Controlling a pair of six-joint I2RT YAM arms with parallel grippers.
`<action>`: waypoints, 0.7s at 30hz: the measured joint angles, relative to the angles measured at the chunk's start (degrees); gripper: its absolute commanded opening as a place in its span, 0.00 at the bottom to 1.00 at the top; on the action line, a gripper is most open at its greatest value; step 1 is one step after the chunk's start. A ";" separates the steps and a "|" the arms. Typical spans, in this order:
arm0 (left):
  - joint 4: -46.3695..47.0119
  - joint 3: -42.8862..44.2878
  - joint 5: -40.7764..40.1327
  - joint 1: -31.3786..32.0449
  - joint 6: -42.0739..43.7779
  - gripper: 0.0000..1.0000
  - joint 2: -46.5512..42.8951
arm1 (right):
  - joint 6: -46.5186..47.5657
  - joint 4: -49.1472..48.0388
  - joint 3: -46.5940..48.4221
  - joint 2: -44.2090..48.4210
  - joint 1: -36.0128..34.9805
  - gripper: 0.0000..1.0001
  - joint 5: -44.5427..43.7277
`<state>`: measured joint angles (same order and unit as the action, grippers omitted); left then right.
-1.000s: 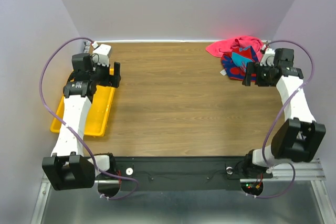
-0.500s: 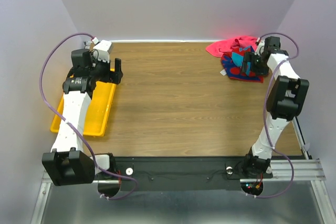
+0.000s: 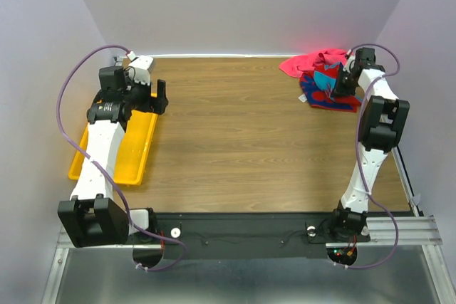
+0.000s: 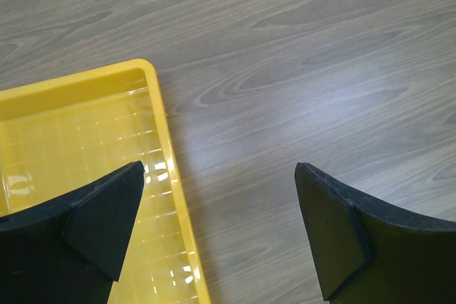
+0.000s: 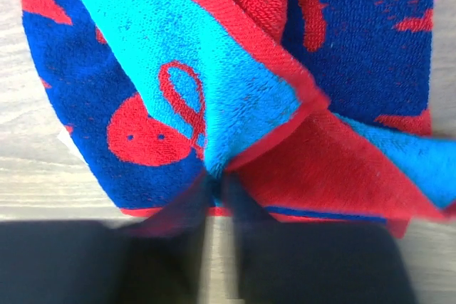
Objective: Roll the towels
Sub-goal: Grab a towel with the right arm, then move the towel to the center of the board
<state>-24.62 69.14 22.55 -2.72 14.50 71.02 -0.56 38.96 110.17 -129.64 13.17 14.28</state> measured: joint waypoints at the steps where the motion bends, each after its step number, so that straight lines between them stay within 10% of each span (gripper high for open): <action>1: -0.02 0.00 0.00 0.00 0.00 0.99 0.20 | 0.11 0.00 -0.02 0.00 0.00 0.01 0.20; 10: 0.02 0.00 1.36 0.00 -0.04 0.99 1.31 | -0.33 1.05 -3.52 8.39 0.00 0.00 5.88; 21: -0.48 1.14 2.01 0.00 -0.04 0.99 1.29 | -6.49 -0.55 5.75 30.56 -0.63 0.01 35.65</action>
<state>-25.10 70.28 24.56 -2.72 14.46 72.31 -7.05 38.41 115.92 -99.09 12.53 49.93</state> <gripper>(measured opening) 0.986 0.034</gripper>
